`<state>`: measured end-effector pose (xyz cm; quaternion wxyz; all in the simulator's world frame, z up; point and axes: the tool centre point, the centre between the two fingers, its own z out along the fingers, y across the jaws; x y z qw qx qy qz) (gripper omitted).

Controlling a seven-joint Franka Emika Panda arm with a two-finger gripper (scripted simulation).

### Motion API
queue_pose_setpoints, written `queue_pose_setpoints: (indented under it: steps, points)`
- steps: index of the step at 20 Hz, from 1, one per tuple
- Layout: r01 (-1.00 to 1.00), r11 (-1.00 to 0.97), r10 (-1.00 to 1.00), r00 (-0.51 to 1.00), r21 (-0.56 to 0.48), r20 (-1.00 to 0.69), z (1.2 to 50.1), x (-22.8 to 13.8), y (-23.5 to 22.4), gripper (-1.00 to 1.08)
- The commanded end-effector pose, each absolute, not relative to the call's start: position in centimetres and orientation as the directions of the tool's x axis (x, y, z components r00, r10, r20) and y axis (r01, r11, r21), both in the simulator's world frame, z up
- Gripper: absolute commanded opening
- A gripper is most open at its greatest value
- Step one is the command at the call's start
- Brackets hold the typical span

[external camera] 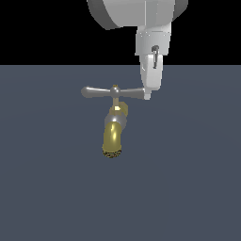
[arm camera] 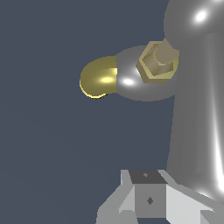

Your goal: Turn on the faucet by rotating a designated handle.

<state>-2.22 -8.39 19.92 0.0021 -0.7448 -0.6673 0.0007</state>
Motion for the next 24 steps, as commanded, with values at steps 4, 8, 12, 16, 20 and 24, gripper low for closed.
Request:
queue_pose_setpoints:
  steps: [4,8,12,16,20,24]
  points:
    - [0.994,-0.108,0.994,0.108,0.000,0.000,19.9,-0.4,-8.7,-1.00]
    - [0.994,-0.108,0.994,0.108,0.000,0.000,19.9,0.7,-9.0,-1.00]
    - [0.994,-0.108,0.994,0.108,0.000,0.000,19.9,1.8,-9.2,-1.00]
    - [0.994,-0.108,0.994,0.108,0.000,0.000,19.9,2.9,-9.5,-1.00]
    - [0.994,-0.108,0.994,0.108,0.000,0.000,19.9,4.0,-9.7,-1.00]
    - [0.994,-0.110,0.994,0.110,-0.004,0.001,19.9,4.2,-9.6,-1.00]
